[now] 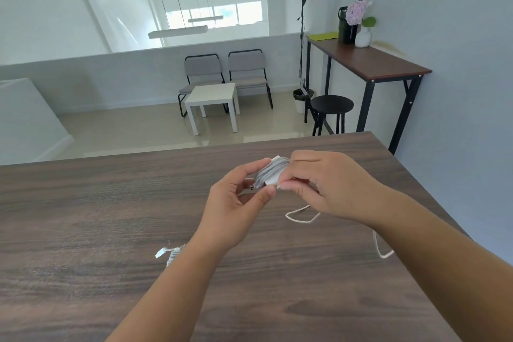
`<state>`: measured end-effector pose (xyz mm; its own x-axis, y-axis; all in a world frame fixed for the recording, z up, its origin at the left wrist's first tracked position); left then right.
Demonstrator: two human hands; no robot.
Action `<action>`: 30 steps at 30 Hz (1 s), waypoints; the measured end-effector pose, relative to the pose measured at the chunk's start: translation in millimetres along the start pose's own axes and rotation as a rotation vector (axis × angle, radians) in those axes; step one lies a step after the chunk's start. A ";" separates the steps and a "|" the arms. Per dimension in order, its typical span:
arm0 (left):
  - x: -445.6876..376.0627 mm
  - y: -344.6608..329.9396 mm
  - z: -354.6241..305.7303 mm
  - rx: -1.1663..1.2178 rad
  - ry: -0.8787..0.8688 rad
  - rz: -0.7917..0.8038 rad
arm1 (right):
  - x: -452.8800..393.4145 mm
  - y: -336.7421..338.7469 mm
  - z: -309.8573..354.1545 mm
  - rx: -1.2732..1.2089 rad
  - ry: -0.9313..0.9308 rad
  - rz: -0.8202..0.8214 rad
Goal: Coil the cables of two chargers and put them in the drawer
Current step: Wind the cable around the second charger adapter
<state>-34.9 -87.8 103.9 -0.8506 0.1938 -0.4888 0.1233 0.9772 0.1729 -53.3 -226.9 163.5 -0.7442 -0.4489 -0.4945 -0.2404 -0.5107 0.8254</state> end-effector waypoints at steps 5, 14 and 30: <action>0.1 -6.2 -4.5 0.106 0.001 0.040 | -0.7 7.6 -0.1 -0.157 -0.014 -0.056; -0.3 -10.2 -8.6 0.067 -0.043 0.067 | -4.8 24.7 -16.9 -0.359 -0.220 0.114; -7.0 -13.0 -26.6 0.372 -0.070 0.083 | 15.4 -45.0 -57.5 -1.125 -0.619 -0.079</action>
<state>-44.1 -104.2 127.9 -0.7948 0.2660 -0.5454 0.3778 0.9203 -0.1017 -18.0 -253.0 103.1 -0.9886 -0.1311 -0.0735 0.1338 -0.9905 -0.0327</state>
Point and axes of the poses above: each hand's wrist, its own x-axis away from the middle knuckle, its own y-axis out of the back of the hand, z = x × y, the point moved 8 cm from there along -x, towards the middle knuckle, and after that the axes turned 10 degrees about -y, right-handed, at the moved point
